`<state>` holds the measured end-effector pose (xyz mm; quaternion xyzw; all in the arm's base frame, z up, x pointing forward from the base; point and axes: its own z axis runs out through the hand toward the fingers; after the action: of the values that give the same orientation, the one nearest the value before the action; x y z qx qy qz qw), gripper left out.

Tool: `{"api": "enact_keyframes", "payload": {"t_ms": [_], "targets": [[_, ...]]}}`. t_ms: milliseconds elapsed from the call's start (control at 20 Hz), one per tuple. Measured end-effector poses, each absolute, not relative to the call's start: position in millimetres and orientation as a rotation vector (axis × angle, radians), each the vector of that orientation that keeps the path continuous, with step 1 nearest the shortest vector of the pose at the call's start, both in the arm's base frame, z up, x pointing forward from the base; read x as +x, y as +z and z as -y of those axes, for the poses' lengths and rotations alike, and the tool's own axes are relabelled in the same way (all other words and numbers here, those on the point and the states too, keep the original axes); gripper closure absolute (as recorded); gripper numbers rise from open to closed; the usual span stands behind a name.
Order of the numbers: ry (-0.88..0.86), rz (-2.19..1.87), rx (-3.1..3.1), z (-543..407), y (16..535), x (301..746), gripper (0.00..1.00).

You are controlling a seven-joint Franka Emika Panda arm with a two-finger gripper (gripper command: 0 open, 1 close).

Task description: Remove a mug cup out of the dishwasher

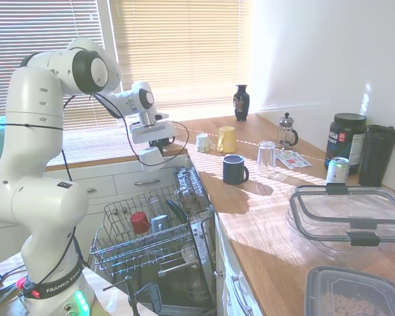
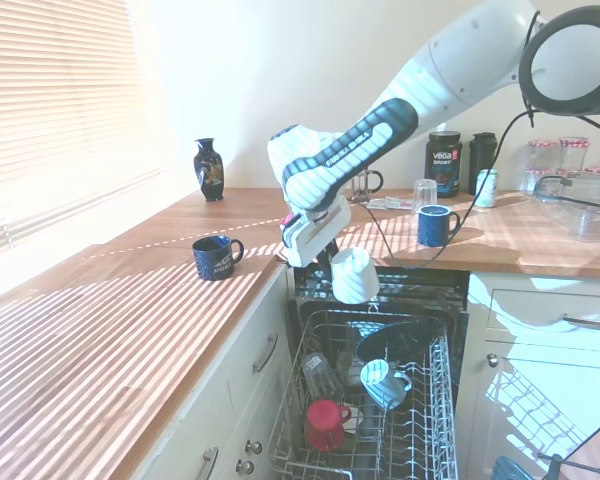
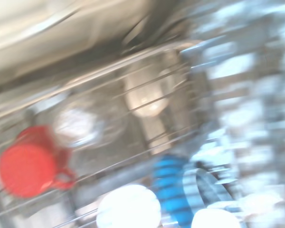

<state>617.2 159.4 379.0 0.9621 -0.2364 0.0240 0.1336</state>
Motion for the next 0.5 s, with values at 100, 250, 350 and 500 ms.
{"api": "enact_keyframes", "payload": {"t_ms": [100,250,350,500], "targets": [[0.086,0.732,2.786,-125.1,400.2,630.3,1.0],[0.104,0.803,2.779,-76.4,425.9,647.1,1.0],[0.102,0.848,2.773,-48.8,435.7,656.4,1.0],[0.088,0.906,2.78,-22.1,433.8,673.7,1.0]]}}
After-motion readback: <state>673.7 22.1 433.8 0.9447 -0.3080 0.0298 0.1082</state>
